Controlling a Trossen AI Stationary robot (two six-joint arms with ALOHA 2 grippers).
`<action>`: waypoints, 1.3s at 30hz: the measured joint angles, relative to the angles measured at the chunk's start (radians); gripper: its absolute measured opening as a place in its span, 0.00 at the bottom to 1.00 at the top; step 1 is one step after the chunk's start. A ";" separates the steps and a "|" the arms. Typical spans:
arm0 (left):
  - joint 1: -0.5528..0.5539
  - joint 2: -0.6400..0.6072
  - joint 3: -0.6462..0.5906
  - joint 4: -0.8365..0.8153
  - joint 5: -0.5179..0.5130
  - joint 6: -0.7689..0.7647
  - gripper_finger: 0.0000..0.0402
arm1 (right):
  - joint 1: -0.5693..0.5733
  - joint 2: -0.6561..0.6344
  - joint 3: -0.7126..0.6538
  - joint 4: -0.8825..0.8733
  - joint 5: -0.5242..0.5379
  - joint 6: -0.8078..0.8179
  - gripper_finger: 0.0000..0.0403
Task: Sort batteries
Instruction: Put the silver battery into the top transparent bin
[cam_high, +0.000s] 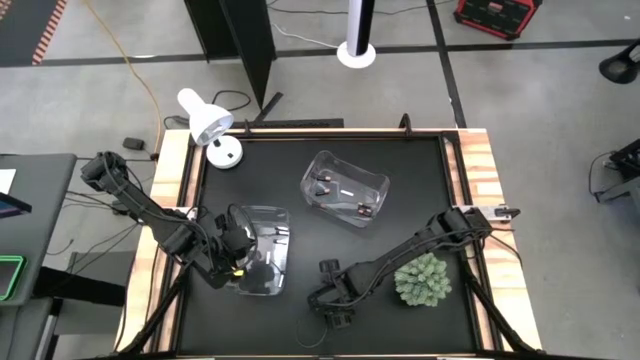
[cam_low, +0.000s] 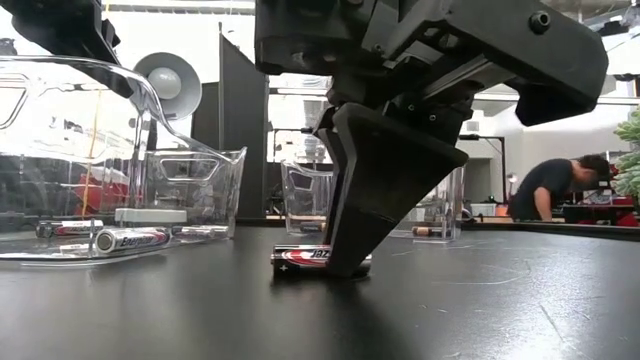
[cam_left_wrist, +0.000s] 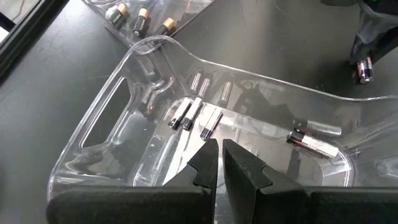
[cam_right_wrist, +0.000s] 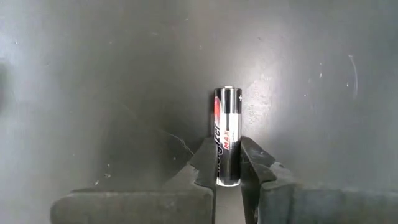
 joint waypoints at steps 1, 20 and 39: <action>0.000 0.000 0.000 0.000 0.000 0.000 0.05 | 0.000 0.001 0.006 -0.002 0.000 -0.009 0.11; 0.000 0.000 0.000 0.000 0.000 0.000 0.05 | -0.010 0.007 0.351 -0.216 0.034 -0.337 0.11; 0.000 0.000 0.000 0.000 0.000 0.008 0.05 | -0.162 0.027 0.440 0.016 0.005 -0.701 0.11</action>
